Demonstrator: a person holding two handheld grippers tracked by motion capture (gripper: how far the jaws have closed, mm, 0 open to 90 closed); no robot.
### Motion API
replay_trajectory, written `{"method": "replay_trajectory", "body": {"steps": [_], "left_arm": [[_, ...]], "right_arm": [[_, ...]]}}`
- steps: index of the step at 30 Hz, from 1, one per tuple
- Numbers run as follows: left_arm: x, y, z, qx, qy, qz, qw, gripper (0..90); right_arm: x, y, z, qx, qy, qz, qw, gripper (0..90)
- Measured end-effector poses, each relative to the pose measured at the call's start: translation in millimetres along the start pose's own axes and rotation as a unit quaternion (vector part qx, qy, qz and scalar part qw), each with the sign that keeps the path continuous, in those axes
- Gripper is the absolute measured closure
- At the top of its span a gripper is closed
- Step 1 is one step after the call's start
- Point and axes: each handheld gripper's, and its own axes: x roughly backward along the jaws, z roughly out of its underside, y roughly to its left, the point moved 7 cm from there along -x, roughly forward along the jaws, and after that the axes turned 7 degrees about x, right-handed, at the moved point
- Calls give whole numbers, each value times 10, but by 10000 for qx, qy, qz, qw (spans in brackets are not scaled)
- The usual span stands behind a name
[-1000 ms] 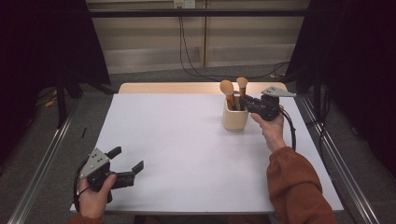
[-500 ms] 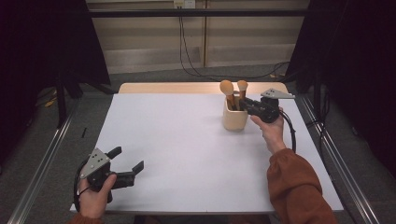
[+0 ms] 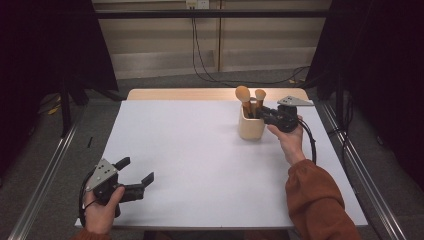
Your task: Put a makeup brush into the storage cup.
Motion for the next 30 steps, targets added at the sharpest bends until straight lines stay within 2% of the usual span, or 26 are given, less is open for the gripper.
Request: {"method": "replay_trajectory", "body": {"steps": [7, 14, 20, 30], "left_arm": [[-13, 3, -2, 13, 9, 6, 10000, 22], [-46, 3, -14, 31, 17, 4, 10000, 22], [-73, 12, -15, 69, 15, 14, 10000, 22], [-81, -2, -19, 21, 14, 32, 10000, 22]], "right_arm": [[12, 11, -11, 12, -5, -24, 10000, 645], [60, 12, -33, -69, -22, -76, 9999, 476], [91, 3, -29, -119, 40, -89, 9999, 268], [267, -9, -15, -224, -28, -46, 9997, 57]]}}
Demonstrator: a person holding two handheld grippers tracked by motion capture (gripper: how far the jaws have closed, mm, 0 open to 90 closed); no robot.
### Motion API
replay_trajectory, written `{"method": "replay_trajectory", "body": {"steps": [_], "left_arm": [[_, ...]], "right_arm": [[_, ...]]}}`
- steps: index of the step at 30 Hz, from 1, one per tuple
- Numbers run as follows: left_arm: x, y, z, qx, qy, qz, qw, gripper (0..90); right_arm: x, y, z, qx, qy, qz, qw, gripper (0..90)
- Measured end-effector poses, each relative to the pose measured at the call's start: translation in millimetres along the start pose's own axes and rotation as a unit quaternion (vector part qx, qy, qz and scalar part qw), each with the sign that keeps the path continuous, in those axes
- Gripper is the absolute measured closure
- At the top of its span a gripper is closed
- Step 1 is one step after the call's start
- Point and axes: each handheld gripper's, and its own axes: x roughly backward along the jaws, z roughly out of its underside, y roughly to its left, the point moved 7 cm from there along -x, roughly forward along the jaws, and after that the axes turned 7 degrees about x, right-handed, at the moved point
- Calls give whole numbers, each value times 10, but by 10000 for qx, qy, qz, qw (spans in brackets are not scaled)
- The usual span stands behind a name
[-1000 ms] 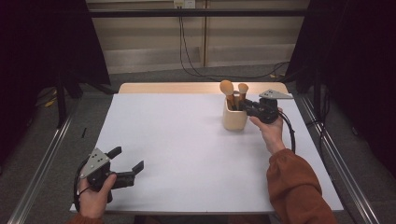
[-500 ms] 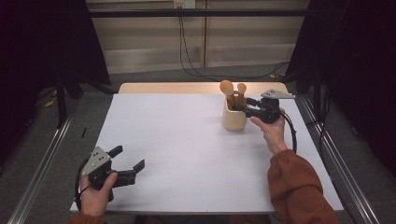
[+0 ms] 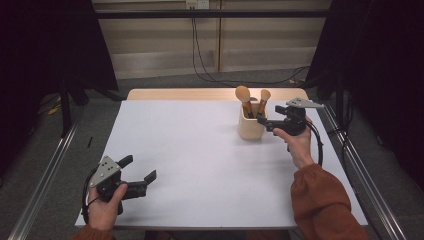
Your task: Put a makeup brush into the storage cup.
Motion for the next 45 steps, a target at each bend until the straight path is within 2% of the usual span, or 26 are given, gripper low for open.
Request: {"method": "replay_trajectory", "body": {"steps": [2, 9, 14, 25, 30, 34, 36, 38, 45], "left_arm": [[7, 0, 3, -14, 9, -3, 10000, 22], [66, -3, 4, -19, -43, -47, 10000, 22], [89, 15, -3, 24, -105, -46, 9999, 22], [86, 9, -8, 40, -132, -42, 9999, 22], [96, 12, -8, 18, -130, -39, 9999, 22], [104, 18, -8, 7, -125, -46, 9999, 22], [107, 12, -12, 30, -137, -39, 9999, 22], [109, 10, -15, 25, -140, -32, 9999, 22], [118, 13, -8, 35, -144, -25, 9999, 22]], "right_arm": [[36, 12, 19, 27, -5, -54, 10000, 11], [126, 92, 36, 33, -33, -98, 9999, 23], [185, 167, 75, 149, -13, 13, 9999, 30], [386, 329, 174, 248, -179, -50, 9995, 28], [485, 362, 209, 215, -267, 24, 9994, 37], [560, 394, 285, 263, -233, 41, 9994, 45], [603, 394, 308, 263, -265, 155, 9992, 56], [641, 400, 332, 323, -262, 156, 9990, 51], [764, 419, 418, 257, -354, 170, 9989, 51]]}}
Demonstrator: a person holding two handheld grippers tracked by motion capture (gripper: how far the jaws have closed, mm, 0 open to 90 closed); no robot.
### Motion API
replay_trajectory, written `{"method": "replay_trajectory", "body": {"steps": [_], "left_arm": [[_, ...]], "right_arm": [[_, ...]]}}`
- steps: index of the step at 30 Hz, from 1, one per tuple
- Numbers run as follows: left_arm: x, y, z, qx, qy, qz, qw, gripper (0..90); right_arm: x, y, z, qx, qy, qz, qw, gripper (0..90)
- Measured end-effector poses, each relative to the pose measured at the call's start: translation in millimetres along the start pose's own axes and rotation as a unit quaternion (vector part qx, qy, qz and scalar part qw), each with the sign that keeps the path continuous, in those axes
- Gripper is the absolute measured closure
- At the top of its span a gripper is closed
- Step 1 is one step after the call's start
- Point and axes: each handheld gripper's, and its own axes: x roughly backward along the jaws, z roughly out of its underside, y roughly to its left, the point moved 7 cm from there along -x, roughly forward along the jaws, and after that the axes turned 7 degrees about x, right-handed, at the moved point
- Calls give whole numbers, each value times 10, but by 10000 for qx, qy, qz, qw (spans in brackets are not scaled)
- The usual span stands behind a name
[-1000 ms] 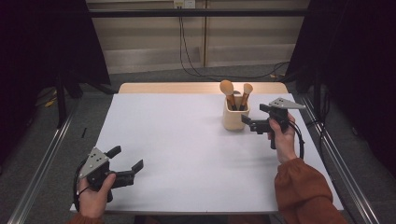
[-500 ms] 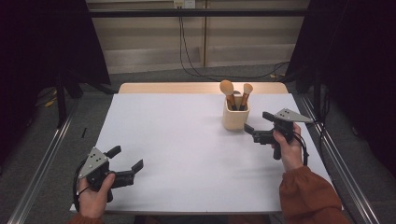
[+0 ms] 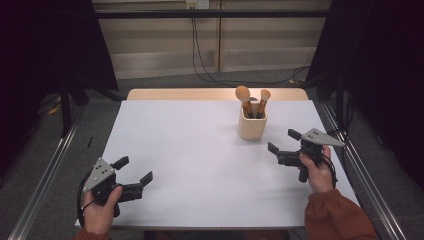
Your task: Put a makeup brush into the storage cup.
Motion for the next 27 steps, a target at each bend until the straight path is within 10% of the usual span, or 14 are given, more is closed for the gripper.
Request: {"method": "replay_trajectory", "body": {"steps": [27], "left_arm": [[34, 3, 17, -11, 11, -39, 10000, 22]], "right_arm": [[491, 53, 225, -50, -22, 169, 9998, 22]]}}
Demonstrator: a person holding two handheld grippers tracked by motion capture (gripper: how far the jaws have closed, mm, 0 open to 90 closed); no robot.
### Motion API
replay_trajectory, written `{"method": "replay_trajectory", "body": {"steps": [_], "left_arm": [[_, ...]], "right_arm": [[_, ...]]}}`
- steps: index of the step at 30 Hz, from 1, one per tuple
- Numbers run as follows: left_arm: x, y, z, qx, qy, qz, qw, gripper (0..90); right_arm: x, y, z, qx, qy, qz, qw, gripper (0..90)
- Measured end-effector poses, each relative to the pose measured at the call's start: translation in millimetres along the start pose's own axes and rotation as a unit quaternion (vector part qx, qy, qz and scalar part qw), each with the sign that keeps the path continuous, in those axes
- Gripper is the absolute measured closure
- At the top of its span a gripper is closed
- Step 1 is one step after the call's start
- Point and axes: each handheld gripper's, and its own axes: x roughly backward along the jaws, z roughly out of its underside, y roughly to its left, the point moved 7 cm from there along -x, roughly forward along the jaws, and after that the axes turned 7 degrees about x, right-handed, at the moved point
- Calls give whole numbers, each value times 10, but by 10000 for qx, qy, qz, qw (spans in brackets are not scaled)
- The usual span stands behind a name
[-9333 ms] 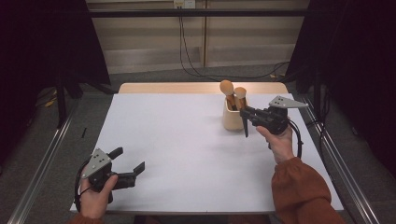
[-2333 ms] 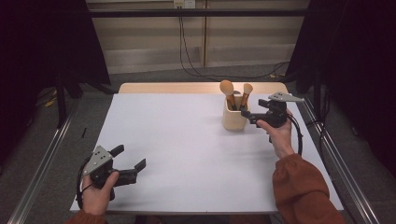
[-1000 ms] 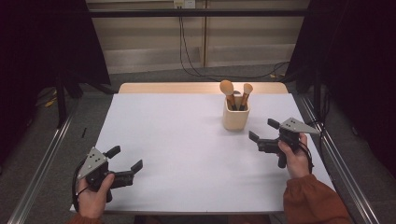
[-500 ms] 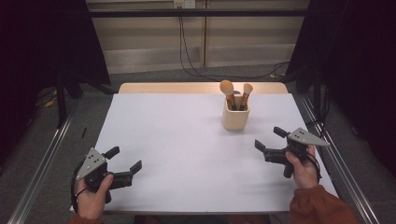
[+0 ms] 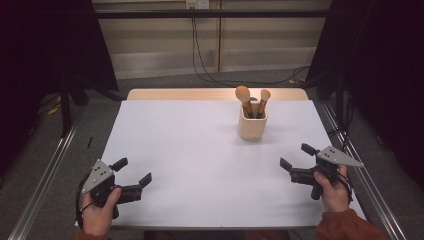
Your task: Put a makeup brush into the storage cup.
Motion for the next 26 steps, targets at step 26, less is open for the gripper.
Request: {"method": "replay_trajectory", "body": {"steps": [26], "left_arm": [[93, 48, 36, 50, 40, -107, 9999, 22]], "right_arm": [[193, 47, 190, 3, 230, -41, 9997, 11]]}}
